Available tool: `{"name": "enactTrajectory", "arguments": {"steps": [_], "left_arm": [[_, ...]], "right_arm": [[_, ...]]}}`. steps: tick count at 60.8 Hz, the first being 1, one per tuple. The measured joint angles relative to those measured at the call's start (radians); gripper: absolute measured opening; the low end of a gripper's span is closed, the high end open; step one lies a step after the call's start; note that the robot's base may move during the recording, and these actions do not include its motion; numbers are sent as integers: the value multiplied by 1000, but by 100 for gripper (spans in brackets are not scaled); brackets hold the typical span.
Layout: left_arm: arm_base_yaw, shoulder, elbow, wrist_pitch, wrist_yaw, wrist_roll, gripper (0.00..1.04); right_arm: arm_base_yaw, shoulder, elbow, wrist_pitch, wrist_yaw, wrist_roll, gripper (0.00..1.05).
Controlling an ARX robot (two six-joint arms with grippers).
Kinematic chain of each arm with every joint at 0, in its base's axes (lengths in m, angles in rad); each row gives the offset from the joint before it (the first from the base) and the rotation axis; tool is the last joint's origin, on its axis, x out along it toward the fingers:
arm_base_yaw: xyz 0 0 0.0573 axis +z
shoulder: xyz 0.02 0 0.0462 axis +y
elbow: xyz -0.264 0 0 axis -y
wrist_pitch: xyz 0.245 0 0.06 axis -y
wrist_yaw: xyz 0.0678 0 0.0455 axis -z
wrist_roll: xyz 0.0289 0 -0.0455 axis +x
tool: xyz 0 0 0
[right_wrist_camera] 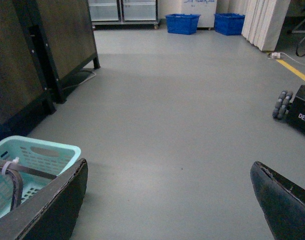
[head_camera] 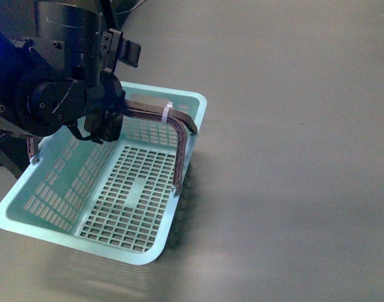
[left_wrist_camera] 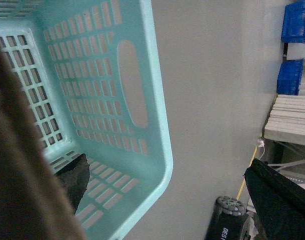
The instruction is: Pick mango and avocado into basket
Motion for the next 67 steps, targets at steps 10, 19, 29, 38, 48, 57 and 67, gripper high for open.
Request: {"name": "enactTrajectory", "arguments": {"steps": [10, 19, 29, 38, 48, 57, 67], "left_arm": [[-1, 3, -5, 33, -17, -35, 62], [-5, -15, -64, 61, -23, -62, 39], [-11, -73, -140, 54, -29, -99, 15], [-26, -191, -236, 52, -30, -103, 15], [-38, -434, -364, -39, -21, -148, 15], [-48, -728, -482, -160, -30, -182, 15], [-62, -1151, -565, -355, -121, -168, 15]], "right_arm": [[0, 0, 0, 0, 0, 0, 96], [0, 0, 0, 0, 0, 0, 96], [0, 0, 0, 0, 0, 0, 96], [0, 0, 0, 0, 0, 0, 96], [0, 0, 0, 0, 0, 0, 96], [0, 0, 0, 0, 0, 0, 96], [0, 0, 0, 0, 0, 0, 96]]}}
